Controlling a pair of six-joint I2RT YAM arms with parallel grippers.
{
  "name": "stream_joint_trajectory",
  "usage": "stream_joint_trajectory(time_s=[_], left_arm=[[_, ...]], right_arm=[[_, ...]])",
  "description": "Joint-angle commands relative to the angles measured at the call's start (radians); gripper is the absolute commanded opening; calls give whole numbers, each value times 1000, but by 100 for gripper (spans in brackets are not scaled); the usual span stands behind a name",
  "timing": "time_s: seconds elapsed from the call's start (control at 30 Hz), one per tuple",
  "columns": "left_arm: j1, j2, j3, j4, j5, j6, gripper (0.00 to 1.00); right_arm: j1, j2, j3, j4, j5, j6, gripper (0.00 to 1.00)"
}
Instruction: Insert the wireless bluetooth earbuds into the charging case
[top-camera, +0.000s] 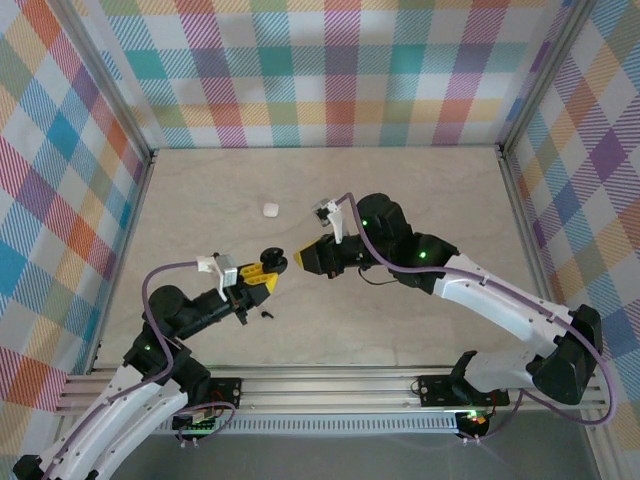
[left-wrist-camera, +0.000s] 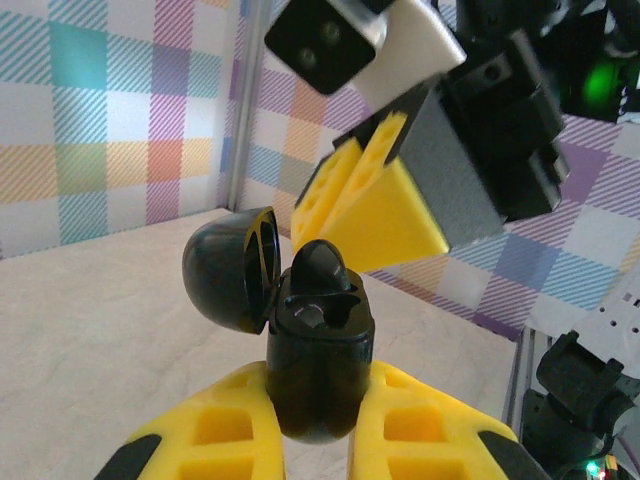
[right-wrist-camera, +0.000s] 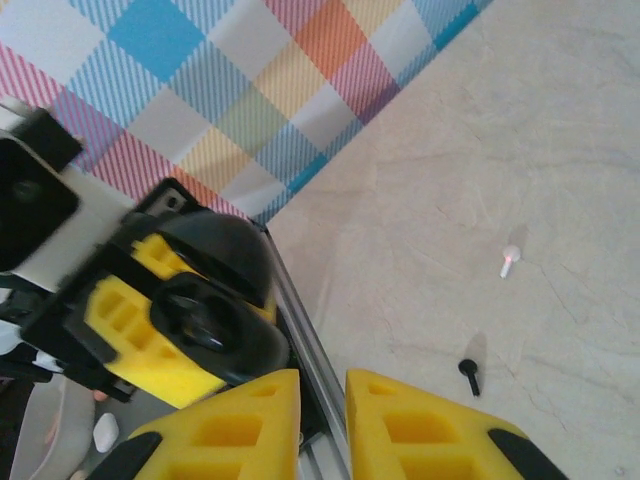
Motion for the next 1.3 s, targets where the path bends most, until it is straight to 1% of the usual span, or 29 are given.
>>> stream_joint_trajectory(time_s=[0.0, 0.1, 0.23, 0.3, 0.4, 0.5, 0.67, 0.77, 0.93, 1.07, 1.17, 1.27], left_arm=[[-7, -36, 38, -77, -30, 42, 0], [-7, -36, 30, -90, -48, 45, 0], [-7, -35, 40, -116, -123, 34, 0], [-7, -31, 67, -168, -133, 58, 0], [-7, -22, 113, -260, -144, 74, 0], [-7, -30, 140, -330, -168, 67, 0], [-7, -72, 155, -423, -269, 3, 0], [-7, -78, 163, -451, -290, -44, 0], [-7, -81, 166, -523, -356, -147, 0], [-7, -108, 171, -585, -420, -228, 0], [-7, -137, 186, -662, -498, -295, 0], [-7, -171, 196, -726, -540, -326, 0]], right_arm=[[8, -31, -24, 15, 22, 37, 20], [16, -45, -42, 25, 36, 50, 20], [31, -38, -93, 44, 70, 75, 22], [42, -23, -125, 39, 107, 80, 24], [45, -1, -170, 21, 174, 91, 25], [45, 37, -192, 21, 197, 88, 25], [49, 158, -155, 3, 169, 73, 26], [54, 234, -147, 36, 148, 64, 26], [66, 392, -39, 12, 73, 24, 28], [69, 493, 34, 42, 30, 26, 29], [76, 560, 81, 46, 7, 26, 29], [90, 618, 127, 34, 2, 10, 30]])
